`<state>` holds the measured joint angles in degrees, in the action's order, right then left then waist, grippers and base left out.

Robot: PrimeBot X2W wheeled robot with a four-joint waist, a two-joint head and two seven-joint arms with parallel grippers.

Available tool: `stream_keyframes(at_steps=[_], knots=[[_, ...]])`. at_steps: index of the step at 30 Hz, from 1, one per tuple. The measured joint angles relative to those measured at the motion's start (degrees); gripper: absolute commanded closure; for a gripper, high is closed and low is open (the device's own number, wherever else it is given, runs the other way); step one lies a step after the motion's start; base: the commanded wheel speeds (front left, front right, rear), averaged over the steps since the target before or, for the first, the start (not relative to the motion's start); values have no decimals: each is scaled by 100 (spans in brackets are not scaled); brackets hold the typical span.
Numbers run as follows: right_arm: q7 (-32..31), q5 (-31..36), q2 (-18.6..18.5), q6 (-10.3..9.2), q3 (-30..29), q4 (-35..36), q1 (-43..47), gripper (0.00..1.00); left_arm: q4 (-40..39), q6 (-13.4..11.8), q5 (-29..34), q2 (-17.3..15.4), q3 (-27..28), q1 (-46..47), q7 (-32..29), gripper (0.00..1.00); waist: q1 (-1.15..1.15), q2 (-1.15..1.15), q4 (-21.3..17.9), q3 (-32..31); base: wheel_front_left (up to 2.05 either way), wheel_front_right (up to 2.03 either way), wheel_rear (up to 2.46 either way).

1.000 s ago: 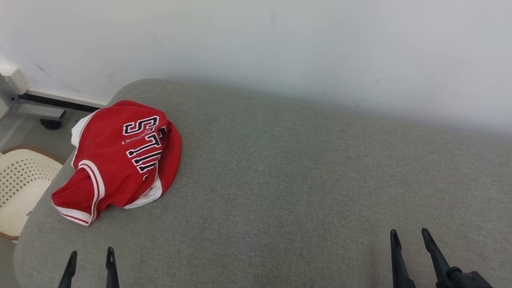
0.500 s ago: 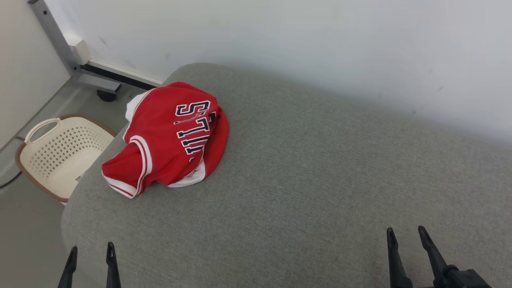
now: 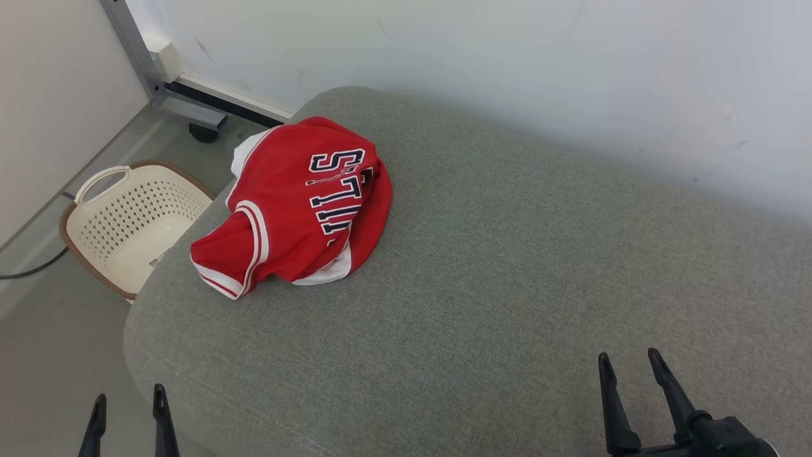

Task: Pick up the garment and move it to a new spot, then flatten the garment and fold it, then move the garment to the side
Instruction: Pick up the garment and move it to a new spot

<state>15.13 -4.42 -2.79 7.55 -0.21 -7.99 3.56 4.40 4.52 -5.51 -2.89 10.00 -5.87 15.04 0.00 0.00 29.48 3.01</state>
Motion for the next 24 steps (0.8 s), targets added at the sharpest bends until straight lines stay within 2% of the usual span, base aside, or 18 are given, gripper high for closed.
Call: stream_keyframes(at_steps=[6,13,20,24], knots=[[0,-2,-1,0,0,-8,4,0,-2,-32,-64,-1,3,2,0,0,0,0,-23,-33,0,0,0],[1,-4,0,0,11,54,-37,0,78,73,-52,1,-21,376,-1,0,0,0,-178,-17,0,0,0],[1,0,0,0,48,102,-342,0,71,204,66,-48,283,1134,0,0,0,0,-639,163,0,0,0],[0,-1,0,0,23,110,-440,0,130,256,83,-229,469,1539,1,0,0,0,-1015,330,0,0,0]])
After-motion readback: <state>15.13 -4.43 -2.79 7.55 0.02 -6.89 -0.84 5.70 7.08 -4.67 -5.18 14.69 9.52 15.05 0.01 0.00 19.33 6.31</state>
